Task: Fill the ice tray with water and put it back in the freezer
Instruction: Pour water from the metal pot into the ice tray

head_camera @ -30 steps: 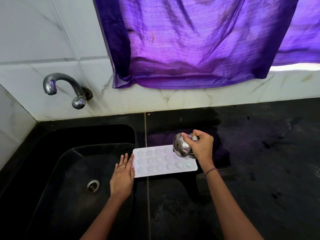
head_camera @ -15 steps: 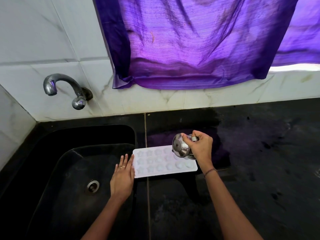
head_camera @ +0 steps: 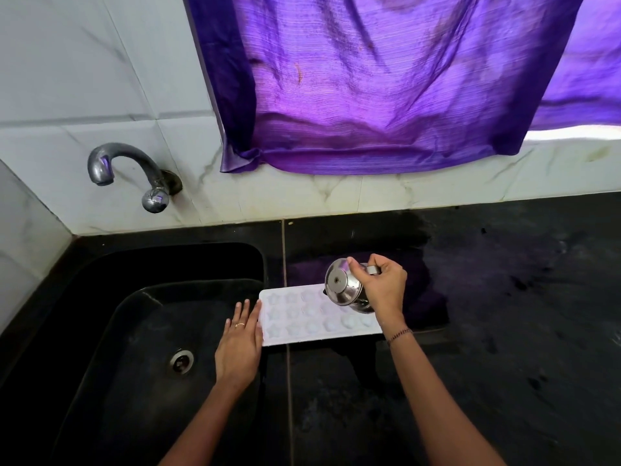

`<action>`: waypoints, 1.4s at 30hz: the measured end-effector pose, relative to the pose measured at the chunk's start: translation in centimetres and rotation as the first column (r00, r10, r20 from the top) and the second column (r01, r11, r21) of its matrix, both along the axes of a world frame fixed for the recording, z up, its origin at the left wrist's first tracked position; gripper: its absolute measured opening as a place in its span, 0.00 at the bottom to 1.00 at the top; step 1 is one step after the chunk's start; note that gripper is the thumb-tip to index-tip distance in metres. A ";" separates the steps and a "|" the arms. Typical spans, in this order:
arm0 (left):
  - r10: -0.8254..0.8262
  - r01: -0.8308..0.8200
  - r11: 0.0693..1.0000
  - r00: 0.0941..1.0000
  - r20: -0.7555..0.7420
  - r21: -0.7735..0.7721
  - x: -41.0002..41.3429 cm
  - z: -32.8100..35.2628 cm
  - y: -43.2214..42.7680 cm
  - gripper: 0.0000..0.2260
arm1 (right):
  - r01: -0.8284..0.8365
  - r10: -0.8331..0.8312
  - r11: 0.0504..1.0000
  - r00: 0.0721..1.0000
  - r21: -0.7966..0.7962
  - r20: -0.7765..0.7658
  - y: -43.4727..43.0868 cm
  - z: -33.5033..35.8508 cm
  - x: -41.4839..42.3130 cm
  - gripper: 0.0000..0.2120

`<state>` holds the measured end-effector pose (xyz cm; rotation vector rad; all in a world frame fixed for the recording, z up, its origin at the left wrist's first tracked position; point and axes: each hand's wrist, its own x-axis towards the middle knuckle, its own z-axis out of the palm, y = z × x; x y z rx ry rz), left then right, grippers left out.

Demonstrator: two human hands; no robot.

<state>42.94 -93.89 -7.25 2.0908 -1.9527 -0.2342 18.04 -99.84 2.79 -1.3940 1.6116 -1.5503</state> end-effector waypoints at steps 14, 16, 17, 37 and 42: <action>-0.004 0.004 1.000 1.000 0.016 0.003 0.1 -0.1 -0.1 0.33 | -0.072 0.070 0.996 0.997 -0.056 -0.040 0.4 -0.3 1.1 0.28; -0.005 0.005 1.000 1.000 0.012 0.004 0.1 -0.1 -0.1 0.33 | -0.079 0.076 0.995 0.996 -0.058 -0.056 0.3 -0.4 1.1 0.28; -0.003 0.003 1.000 1.000 0.010 0.002 0.0 -0.1 -0.1 0.33 | -0.084 0.080 0.995 0.995 -0.060 -0.065 0.3 -0.4 1.2 0.29; 0.000 0.000 1.000 1.000 -0.008 -0.006 -0.1 0.1 0.1 0.33 | -0.077 0.071 0.995 0.992 -0.055 -0.107 0.1 -0.6 1.2 0.29; -0.001 0.001 1.000 1.000 -0.015 -0.005 -0.1 0.1 0.1 0.34 | -0.056 0.048 0.996 0.993 -0.065 -0.111 0.0 -0.5 1.3 0.29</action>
